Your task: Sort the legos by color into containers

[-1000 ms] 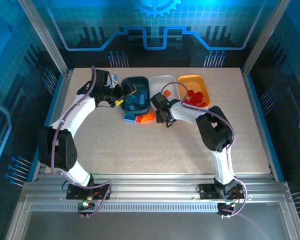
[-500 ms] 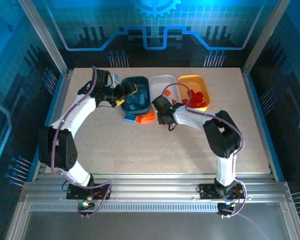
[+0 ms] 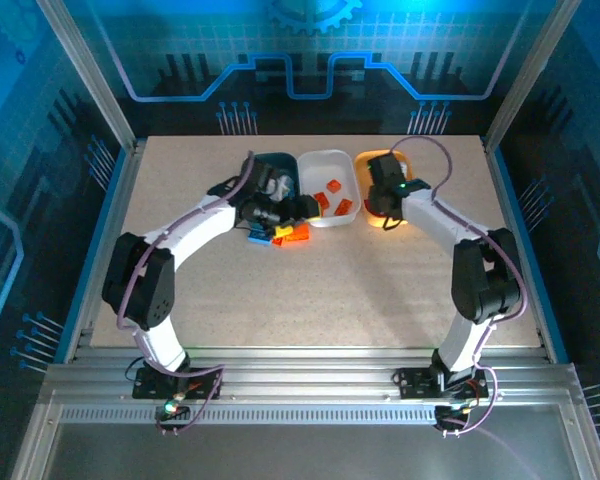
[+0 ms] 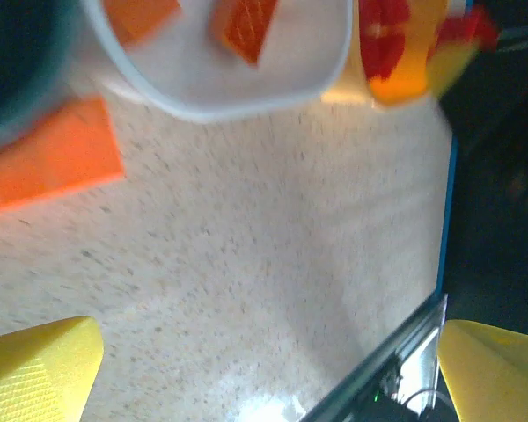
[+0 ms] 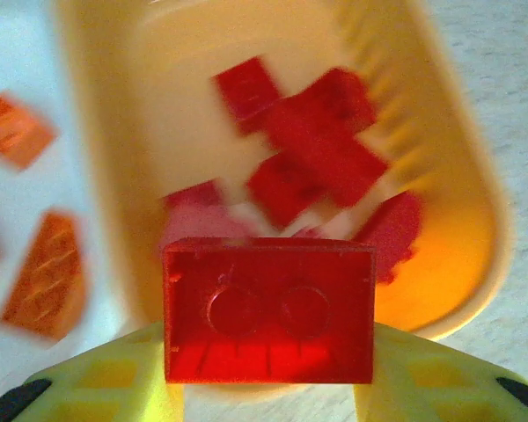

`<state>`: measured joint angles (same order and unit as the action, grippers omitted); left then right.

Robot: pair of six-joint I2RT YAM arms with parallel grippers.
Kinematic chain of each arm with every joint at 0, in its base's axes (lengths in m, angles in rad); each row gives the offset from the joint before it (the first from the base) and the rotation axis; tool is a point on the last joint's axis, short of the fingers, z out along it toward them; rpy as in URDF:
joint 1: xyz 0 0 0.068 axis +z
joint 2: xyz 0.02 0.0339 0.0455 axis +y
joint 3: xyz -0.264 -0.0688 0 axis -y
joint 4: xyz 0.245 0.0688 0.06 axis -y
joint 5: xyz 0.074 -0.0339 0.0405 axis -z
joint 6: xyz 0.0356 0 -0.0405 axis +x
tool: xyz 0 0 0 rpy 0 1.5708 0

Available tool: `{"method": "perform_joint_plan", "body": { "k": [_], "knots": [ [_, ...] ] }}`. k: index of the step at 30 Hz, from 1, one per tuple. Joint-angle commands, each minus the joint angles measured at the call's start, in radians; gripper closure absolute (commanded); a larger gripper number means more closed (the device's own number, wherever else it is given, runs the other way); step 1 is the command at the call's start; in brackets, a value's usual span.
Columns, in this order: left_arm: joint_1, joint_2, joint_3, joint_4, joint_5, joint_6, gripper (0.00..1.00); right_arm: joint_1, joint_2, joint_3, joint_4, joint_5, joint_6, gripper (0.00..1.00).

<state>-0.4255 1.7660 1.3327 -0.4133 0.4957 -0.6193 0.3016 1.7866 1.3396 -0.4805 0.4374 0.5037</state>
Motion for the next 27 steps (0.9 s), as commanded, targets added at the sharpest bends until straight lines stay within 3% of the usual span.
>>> {"method": "perform_joint_plan", "body": {
  "k": [1, 2, 4, 8, 12, 16, 21, 27],
  "knots": [
    [-0.018, 0.010, 0.029, -0.022, 0.029, 0.033, 0.01, -0.045, 0.080, 0.077, -0.057, -0.054, -0.028, 0.54],
    [-0.016, 0.010, 0.029, -0.024, 0.027, 0.033, 0.01, -0.056, 0.099, 0.098, -0.065, -0.064, -0.034, 0.52],
    [-0.016, 0.007, 0.035, -0.034, 0.014, 0.044, 0.01, -0.063, 0.115, 0.134, -0.079, -0.074, -0.050, 0.39],
    [-0.013, -0.002, 0.039, -0.047, -0.008, 0.059, 0.01, -0.045, 0.066, 0.146, -0.093, -0.027, -0.051, 0.27],
    [0.011, -0.012, 0.041, -0.055, -0.025, 0.058, 0.01, 0.026, -0.032, 0.065, -0.074, 0.011, -0.006, 0.25],
    [0.073, -0.038, 0.034, -0.050, -0.045, 0.049, 0.01, 0.193, -0.093, -0.075, 0.015, 0.004, 0.103, 0.23],
    [0.178, -0.062, 0.027, -0.051, -0.065, 0.038, 0.01, 0.356, -0.006, -0.066, 0.066, -0.047, 0.213, 0.21],
    [0.250, -0.085, 0.016, -0.041, -0.072, 0.027, 0.01, 0.433, 0.151, 0.064, 0.075, -0.088, 0.275, 0.17]
  ]
}}
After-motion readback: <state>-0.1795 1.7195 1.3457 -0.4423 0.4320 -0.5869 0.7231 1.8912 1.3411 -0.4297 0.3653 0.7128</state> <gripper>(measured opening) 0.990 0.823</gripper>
